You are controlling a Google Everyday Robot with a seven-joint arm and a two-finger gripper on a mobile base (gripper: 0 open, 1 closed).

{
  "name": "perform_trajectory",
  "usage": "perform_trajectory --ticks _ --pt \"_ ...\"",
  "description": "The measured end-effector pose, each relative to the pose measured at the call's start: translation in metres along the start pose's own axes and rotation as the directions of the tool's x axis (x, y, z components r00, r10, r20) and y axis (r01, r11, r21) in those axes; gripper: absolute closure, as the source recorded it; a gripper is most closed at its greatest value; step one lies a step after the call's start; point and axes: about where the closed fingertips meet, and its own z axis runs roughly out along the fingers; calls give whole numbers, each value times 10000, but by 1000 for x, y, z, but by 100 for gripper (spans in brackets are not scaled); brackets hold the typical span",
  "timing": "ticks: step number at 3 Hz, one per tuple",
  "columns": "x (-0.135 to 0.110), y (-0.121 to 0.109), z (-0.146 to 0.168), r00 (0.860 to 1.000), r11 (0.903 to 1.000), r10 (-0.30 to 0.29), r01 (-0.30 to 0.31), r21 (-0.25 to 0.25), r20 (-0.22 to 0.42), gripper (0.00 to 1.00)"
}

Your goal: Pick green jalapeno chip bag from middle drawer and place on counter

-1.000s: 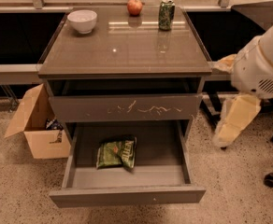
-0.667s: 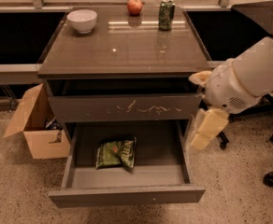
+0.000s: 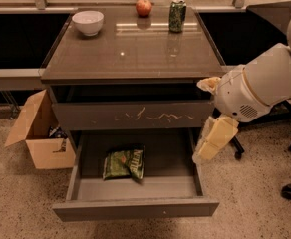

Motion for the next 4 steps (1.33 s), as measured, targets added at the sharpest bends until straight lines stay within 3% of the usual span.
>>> perform_trajectory --ticks 1,2,4 --pt "6 -1 19 9996 9995 151 -145 -268 250 0" --pt "23 4 90 9987 9952 121 -72 -980 497 0" --pt "44 -6 197 9960 9911 33 87 -1325 897 0"
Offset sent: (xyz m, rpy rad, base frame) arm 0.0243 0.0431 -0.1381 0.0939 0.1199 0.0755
